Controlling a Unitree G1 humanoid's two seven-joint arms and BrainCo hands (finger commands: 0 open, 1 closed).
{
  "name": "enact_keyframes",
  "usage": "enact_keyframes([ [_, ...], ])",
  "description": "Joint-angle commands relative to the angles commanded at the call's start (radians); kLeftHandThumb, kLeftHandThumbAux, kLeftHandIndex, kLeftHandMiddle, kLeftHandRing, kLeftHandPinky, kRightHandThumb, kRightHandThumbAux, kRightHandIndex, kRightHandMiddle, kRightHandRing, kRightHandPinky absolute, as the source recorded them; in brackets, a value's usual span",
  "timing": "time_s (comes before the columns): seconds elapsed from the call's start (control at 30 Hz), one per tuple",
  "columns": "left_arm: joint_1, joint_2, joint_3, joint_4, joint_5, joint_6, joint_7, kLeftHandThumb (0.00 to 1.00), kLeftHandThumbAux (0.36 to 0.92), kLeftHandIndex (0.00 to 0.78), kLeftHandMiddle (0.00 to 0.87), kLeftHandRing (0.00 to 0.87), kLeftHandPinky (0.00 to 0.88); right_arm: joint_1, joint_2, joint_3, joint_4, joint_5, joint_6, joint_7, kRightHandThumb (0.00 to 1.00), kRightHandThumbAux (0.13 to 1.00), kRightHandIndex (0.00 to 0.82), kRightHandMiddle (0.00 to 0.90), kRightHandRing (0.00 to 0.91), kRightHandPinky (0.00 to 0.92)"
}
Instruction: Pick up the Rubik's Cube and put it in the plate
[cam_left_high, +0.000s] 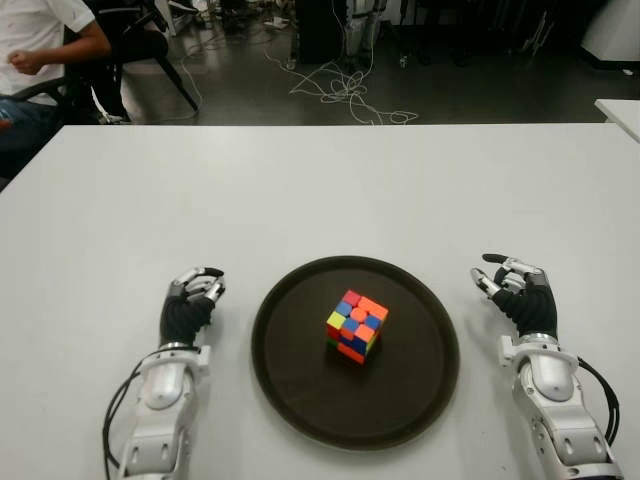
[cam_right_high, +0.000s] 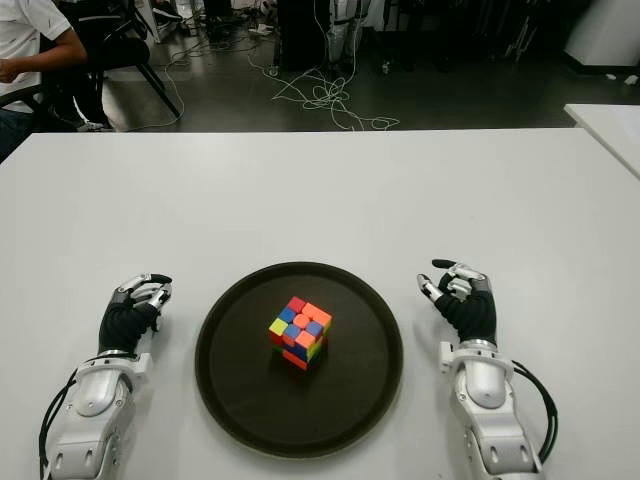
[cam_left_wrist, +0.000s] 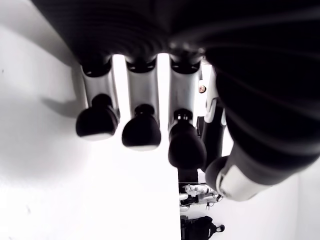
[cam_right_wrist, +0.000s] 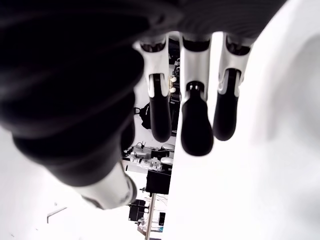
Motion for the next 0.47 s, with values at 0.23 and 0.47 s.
enact_keyframes([
  [0.23, 0.001, 0.002, -0.004, 0.003, 0.005, -0.011, -0.001, 0.71, 0.704, 0.444, 0.808, 0.818, 0.81, -0.001, 0.004, -0.001, -0.009, 0.007, 0.011, -0.004, 0.35, 0.854, 0.77, 0.834, 0.84, 0.837],
  [0.47, -0.003, 0.005, -0.006, 0.011, 0.008, -0.017, -0.004, 0.709, 0.705, 0.444, 0.803, 0.815, 0.805, -0.009, 0.003, -0.003, 0.0, 0.005, 0.015, -0.007, 0.35, 0.85, 0.774, 0.841, 0.847, 0.845],
])
